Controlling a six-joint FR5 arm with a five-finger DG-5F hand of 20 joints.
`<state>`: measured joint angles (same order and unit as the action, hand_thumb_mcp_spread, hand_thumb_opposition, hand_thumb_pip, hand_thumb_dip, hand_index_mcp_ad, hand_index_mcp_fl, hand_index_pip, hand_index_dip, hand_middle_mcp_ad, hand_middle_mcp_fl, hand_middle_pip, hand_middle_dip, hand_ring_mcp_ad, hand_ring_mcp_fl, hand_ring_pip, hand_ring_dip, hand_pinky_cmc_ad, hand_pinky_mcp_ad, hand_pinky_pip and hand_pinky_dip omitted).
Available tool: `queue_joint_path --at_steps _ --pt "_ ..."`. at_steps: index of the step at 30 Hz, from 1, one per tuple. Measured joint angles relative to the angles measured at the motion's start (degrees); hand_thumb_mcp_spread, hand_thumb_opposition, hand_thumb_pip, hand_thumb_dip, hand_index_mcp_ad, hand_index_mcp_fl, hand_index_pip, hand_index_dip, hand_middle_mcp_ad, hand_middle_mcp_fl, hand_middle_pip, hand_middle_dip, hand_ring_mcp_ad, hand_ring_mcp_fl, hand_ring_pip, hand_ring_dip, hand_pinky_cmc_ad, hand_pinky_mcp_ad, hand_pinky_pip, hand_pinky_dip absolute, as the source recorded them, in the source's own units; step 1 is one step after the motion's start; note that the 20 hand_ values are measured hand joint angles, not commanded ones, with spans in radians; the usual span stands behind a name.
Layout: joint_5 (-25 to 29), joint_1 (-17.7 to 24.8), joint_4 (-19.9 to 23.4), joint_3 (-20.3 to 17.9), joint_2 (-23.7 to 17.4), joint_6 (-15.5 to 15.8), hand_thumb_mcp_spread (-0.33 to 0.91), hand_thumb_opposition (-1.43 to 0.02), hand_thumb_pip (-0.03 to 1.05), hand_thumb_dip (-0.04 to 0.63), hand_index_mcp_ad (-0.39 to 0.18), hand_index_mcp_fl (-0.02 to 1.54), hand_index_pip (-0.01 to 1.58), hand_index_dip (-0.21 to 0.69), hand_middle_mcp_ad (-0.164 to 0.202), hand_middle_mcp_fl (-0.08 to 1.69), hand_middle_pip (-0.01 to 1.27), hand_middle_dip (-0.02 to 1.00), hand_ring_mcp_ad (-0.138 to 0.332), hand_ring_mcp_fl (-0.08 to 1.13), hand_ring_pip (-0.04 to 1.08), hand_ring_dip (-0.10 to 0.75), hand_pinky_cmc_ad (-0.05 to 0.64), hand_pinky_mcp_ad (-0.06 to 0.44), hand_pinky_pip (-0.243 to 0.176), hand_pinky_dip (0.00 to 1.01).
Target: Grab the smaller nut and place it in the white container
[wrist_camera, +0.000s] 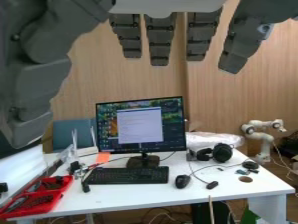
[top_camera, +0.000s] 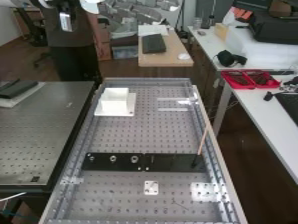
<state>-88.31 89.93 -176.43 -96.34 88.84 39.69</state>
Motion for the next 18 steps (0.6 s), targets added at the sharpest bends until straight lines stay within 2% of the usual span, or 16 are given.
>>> queue_joint_path --at_steps 10,18 --pt "1.2 -0.3 1.3 -3.1 -0.8 0.3 0.19 -0.70 0.56 0.045 -0.021 0.01 0.06 0.264 0.075 0.02 0.12 0.21 0.175 0.00 0.08 0.082 0.379 0.295 -0.073 0.15" --pt "-2.5 -2.3 0.7 -4.5 -0.7 0.6 0.19 -0.70 0.56 0.045 -0.021 0.01 0.06 0.260 0.075 0.02 0.12 0.21 0.175 0.00 0.08 0.082 0.379 0.295 -0.073 0.15"
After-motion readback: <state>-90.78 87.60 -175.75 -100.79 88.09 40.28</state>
